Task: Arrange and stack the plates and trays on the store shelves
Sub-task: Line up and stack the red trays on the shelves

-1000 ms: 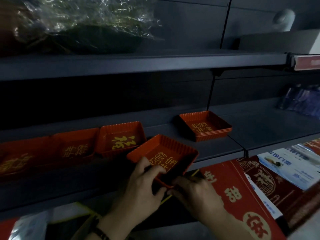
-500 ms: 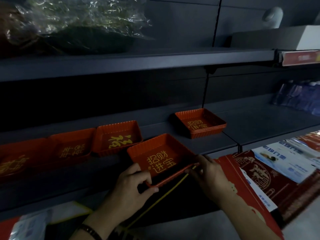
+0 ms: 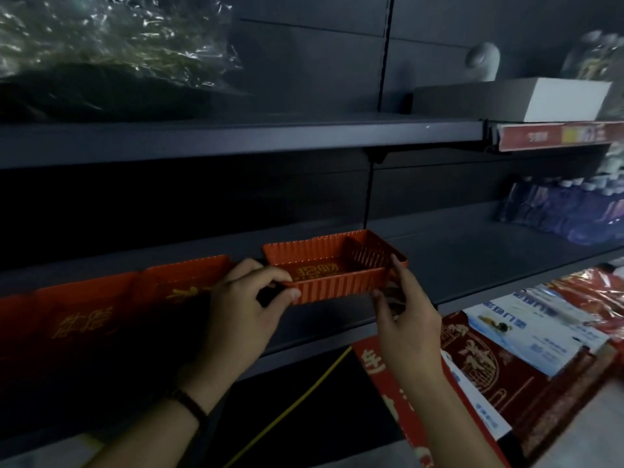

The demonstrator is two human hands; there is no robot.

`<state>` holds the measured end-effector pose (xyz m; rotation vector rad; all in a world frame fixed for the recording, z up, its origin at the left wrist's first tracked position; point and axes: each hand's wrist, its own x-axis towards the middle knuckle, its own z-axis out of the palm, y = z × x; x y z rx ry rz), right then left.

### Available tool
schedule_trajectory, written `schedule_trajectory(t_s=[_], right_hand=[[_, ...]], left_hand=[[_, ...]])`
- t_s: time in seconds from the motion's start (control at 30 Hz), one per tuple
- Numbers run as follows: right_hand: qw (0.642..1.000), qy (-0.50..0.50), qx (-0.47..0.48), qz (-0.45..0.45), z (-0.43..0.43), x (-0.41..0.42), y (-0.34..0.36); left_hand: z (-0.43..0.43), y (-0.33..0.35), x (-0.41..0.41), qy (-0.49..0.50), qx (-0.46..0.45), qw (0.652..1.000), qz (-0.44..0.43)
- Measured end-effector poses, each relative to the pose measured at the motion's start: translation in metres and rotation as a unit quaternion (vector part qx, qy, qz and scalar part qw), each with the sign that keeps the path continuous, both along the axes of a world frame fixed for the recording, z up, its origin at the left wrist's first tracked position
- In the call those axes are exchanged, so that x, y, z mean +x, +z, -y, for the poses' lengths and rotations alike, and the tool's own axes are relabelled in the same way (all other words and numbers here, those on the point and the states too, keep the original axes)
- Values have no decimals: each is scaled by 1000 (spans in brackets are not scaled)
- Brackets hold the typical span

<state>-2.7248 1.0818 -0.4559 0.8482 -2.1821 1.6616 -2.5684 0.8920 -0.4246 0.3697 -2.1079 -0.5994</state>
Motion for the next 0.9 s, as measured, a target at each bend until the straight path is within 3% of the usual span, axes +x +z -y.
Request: schedule_trajectory(t_s=[0.13,0.27,0.67,0.77,0.9], right_hand=[[994,65,36,81,3,-19,5],[986,108,97,86,1,-39,2],[985,40,117,117,21,-50,-20],[985,32,124,120,23,-54,-20],[980,36,154,118,23,-54,-21]], left_hand=[[9,5,-55,-15,-15,1000,-14],[18,-3,-98,-16,-19,1000,-2],[24,-42,-178,-19,38,999,30],[27,-44,-181,-22,26,996,80],[30,-51,-172,10,-15,977,213]])
